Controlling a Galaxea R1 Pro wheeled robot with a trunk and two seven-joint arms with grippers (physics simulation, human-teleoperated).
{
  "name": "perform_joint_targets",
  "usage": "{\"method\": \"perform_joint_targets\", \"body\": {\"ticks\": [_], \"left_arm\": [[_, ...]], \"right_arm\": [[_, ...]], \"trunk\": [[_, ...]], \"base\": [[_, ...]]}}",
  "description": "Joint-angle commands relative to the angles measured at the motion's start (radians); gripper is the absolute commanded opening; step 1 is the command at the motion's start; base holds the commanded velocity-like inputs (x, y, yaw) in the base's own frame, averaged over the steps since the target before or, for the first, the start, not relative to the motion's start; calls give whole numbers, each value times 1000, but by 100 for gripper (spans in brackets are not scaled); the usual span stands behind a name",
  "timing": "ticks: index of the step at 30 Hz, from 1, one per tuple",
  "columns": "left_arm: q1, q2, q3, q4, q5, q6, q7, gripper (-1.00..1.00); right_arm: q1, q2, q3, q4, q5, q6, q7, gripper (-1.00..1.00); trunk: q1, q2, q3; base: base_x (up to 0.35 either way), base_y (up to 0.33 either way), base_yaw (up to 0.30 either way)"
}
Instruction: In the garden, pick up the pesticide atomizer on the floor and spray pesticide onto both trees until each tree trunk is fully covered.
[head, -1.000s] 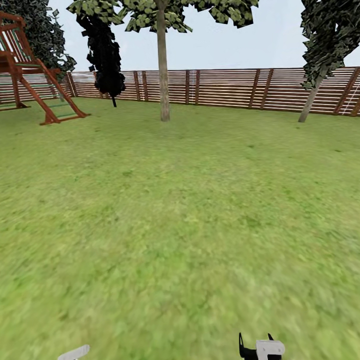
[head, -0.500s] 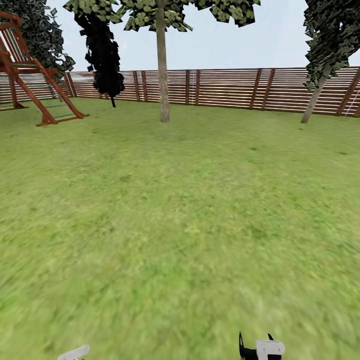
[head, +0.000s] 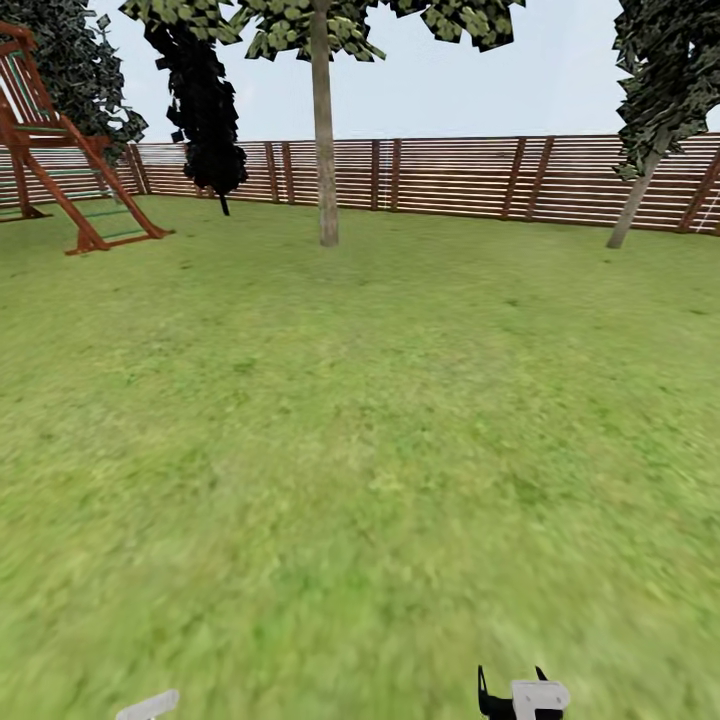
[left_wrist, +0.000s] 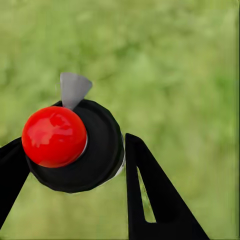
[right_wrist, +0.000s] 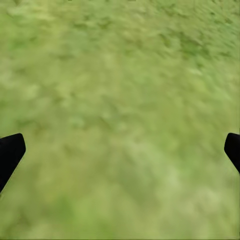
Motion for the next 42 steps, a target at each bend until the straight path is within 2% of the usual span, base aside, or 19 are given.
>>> {"method": "perform_joint_targets", "body": {"ticks": [1, 42], "left_arm": [[-1, 0, 8, 1, -10, -4, 1, -100], [-1, 0, 8, 1, -9, -4, 0, -100]], "right_arm": [[-1, 1, -5, 0, 11, -1, -7, 100], [-1, 3, -5, 0, 11, -1, -7, 100]], "trunk": [[0, 0, -1], [0, 0, -1]], "base": [[338, 0, 0], [338, 0, 0]]}}
